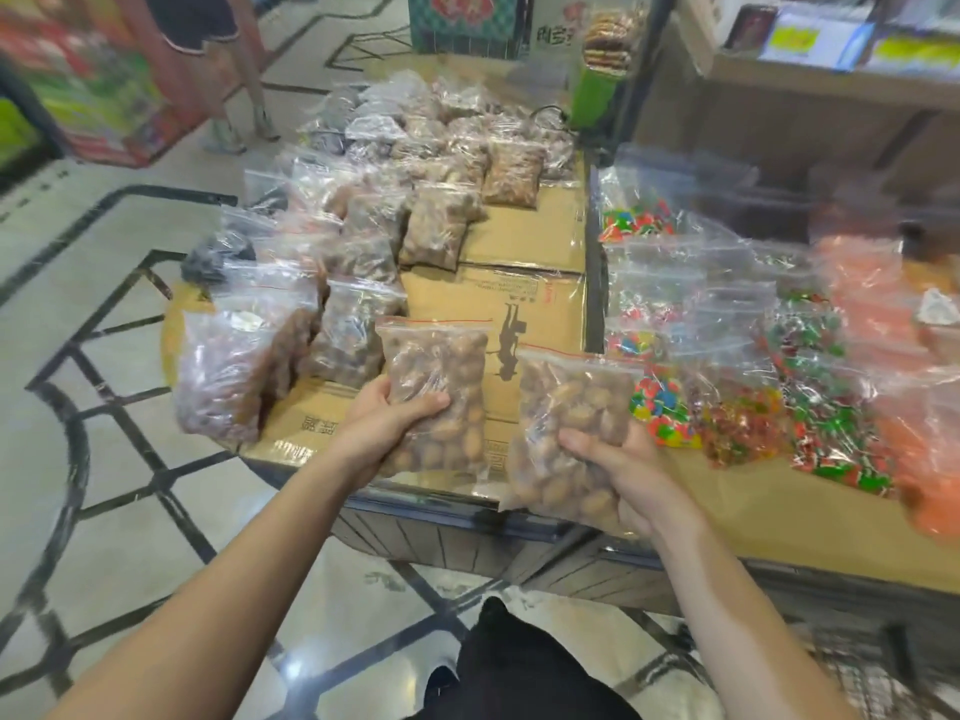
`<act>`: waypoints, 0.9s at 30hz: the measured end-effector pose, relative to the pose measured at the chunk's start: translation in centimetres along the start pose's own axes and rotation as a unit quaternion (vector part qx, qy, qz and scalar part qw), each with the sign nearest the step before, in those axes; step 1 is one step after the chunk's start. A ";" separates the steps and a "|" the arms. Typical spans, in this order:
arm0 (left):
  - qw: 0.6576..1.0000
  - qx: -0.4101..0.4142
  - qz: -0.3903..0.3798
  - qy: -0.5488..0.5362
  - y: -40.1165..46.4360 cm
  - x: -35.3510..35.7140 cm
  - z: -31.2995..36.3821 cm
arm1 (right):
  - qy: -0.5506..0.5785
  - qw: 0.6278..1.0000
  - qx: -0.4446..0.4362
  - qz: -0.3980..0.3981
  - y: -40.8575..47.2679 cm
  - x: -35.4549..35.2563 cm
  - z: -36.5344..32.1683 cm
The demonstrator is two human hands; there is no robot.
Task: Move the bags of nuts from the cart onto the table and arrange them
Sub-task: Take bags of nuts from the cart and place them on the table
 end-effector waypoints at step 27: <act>0.971 -0.053 0.130 0.196 26.3 2.9 10.9 | -0.120 0.989 0.083 -0.023 22.9 7.2 -3.4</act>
Point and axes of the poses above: each hand's wrist, its own y-axis towards the middle knuckle, its own x-axis out of the palm, z = x × y, the point moved 6 cm from there along y, towards the middle knuckle, and after that the axes turned 10 degrees about z, right-handed, at the moved point
